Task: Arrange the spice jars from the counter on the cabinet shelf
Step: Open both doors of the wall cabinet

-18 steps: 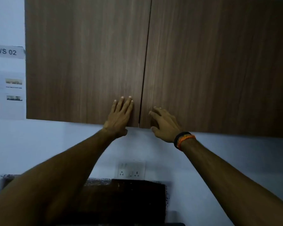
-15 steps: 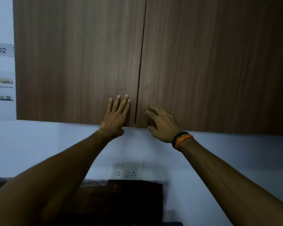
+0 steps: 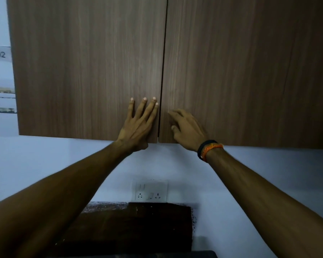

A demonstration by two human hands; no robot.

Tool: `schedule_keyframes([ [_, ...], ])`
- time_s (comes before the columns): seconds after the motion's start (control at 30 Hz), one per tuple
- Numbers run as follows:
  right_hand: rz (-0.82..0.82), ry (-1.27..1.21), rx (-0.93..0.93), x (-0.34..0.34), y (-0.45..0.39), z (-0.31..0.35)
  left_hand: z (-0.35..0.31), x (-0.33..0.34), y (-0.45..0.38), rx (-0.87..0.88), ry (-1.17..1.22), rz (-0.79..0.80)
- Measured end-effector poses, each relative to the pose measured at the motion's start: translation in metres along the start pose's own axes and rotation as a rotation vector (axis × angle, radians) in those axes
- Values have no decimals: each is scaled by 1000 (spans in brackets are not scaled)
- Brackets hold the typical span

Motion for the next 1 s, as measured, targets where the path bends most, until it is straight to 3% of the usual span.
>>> schedule_keyframes([
  [0.27, -185, -363, 70, -19, -60, 35, 8, -32, 30, -9, 46, -114],
  [0.43, -307, -955, 232, -41, -102, 41, 10, -39, 47, -5, 129, -17],
  [0.57, -421, -928, 266, -45, -104, 49, 6, -53, 49, -37, 334, 57],
  [0.83, -375, -811, 175, -56, -84, 68, 22, -85, 37, -424, 512, 73],
  [1.0, -464, -848, 56, -72, -65, 97, 39, -105, 62, -431, 546, 7],
])
Point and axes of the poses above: each hand's wrist, its own y-axis away from the middle knuckle, its own x-axis out of the palm, z = x × y, the point moved 7 cm from there along -y, towards the middle knuckle, and after that the axes turned 12 degrees about -y, right-handed, at the moved point
